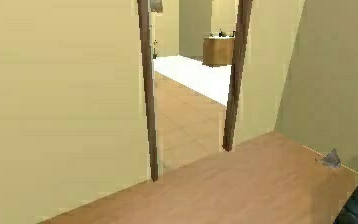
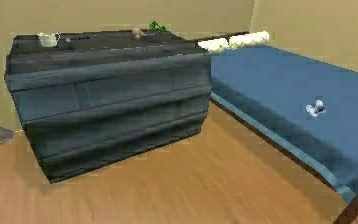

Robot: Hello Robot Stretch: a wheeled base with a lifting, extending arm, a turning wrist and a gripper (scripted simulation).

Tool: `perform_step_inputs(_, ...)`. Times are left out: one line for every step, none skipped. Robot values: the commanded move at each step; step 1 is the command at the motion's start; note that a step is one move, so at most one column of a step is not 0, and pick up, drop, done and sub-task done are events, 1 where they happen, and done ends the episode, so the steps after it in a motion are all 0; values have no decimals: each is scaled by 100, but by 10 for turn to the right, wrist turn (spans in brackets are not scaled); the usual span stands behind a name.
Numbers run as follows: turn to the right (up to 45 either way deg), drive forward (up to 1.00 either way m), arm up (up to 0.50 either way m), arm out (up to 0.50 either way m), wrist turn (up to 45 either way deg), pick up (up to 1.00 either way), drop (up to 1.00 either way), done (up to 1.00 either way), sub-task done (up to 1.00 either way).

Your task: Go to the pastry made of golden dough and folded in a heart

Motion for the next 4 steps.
perform_step_inputs(450, 0, 0, 0, 0, 0, 0, 0, 0)
perform_step_inputs(450, 0, 0, 0, 0, 0, 0, 0, 0)
perform_step_inputs(450, 0, 0, 0, 0, 0, 0, 0, 0)
perform_step_inputs(150, 0, 0, 0, 0, 0, 0, 0, 0)
